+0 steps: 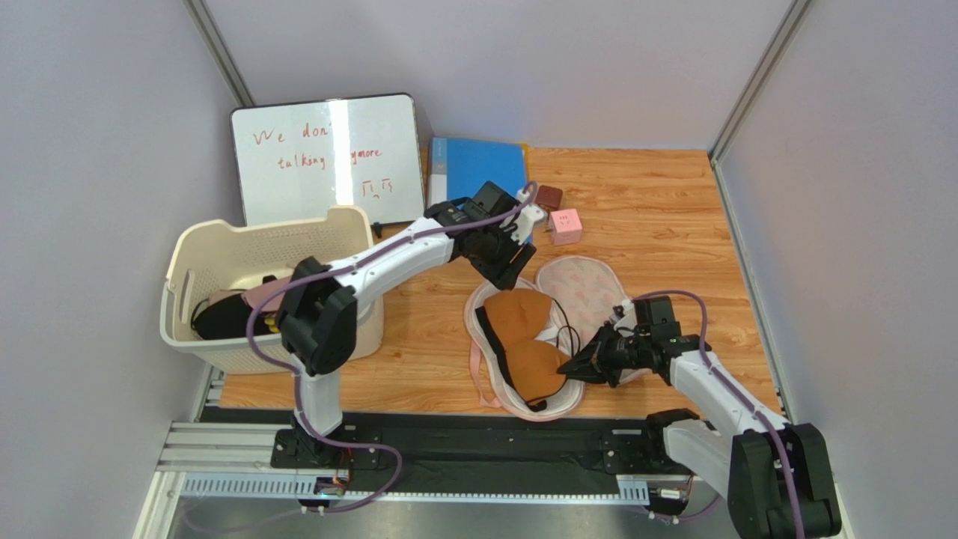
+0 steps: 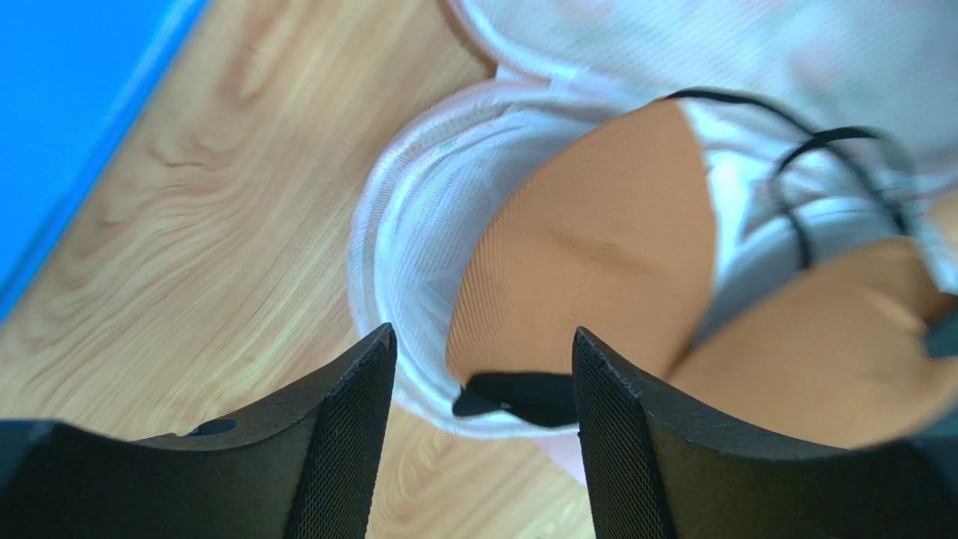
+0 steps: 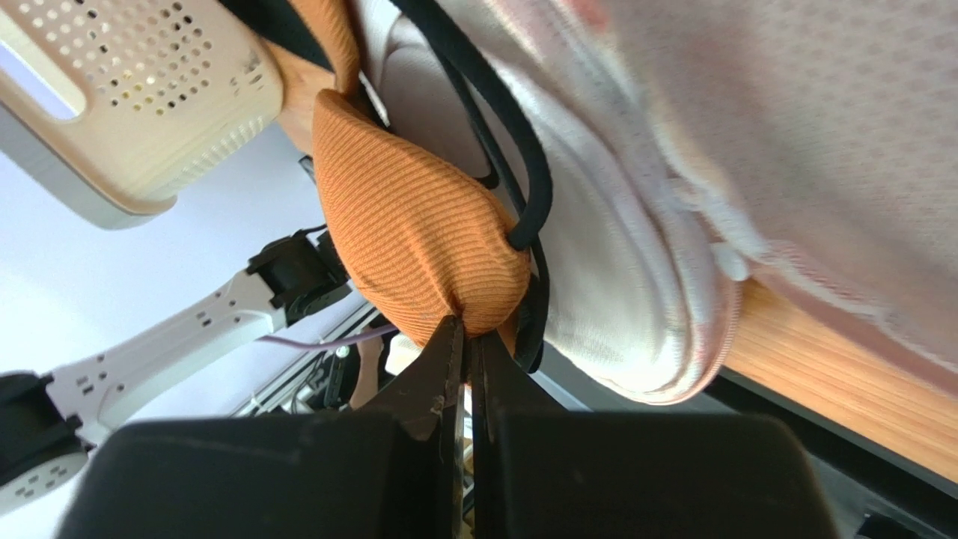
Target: Place the bra in the laundry bag and zip it closed
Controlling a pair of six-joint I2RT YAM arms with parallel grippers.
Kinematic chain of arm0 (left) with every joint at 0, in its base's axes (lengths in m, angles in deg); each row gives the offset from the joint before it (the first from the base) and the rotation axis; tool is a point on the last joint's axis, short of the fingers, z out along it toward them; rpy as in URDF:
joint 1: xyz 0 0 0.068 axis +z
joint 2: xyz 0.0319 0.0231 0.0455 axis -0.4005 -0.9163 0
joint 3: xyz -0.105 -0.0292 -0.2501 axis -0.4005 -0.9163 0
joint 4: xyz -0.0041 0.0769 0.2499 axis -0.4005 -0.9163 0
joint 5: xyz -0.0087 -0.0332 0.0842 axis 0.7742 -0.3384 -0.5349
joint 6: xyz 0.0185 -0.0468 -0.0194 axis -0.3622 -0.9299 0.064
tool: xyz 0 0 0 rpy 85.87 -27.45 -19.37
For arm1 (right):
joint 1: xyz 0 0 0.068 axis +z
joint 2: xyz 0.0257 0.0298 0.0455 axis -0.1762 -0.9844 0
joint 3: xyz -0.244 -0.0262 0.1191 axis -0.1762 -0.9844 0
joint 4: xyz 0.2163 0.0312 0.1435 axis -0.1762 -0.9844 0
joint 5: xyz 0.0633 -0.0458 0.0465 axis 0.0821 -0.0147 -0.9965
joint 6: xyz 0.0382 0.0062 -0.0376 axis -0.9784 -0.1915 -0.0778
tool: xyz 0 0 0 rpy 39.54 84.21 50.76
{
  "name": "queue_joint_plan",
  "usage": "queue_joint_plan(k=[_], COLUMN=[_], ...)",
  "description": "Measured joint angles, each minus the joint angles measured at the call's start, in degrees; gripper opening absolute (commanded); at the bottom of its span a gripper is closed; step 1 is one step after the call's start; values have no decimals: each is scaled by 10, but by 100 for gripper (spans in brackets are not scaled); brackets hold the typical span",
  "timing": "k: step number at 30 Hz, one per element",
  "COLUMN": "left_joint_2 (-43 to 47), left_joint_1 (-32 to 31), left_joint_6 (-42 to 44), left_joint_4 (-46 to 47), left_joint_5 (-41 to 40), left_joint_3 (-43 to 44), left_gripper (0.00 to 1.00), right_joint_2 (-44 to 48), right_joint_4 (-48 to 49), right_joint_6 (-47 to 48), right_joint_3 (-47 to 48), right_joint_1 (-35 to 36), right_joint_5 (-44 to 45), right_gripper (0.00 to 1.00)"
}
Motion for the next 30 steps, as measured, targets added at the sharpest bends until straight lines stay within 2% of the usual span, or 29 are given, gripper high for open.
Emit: queue_joint_plan(k=[1,5,10,15,21,29,30], left_joint_2=[20,132,211,168,98,70,67], left_joint_1=[0,-3,-60,-149,-196,-199,-199], left_joint_6=[-6,-58,-123,-193,-246,-297,-300], left_joint_4=[2,45,118,185,234,287,289], left_joint_5=[0,15,43,61,56,33,30], left_joint_3=[-2,-53,-160,-227,-232,-265,-269], left_gripper=[65,50,46,39,36,35,35], right_joint_2=[0,-10,-37,-43,-34,-3,3], right_joint_4=[-3,-12,-36,-52,-75,-111,-123], right_joint_6=[3,20,59,94,125,135,135], right_joint_3=[-1,-1,8,20,42,60,68], right_joint_1=[-2,-7,-8,-8,-8,-8,-8], right_joint_5=[5,30,68,95,121,142,150], right_gripper=[1,7,10,17,28,58,66])
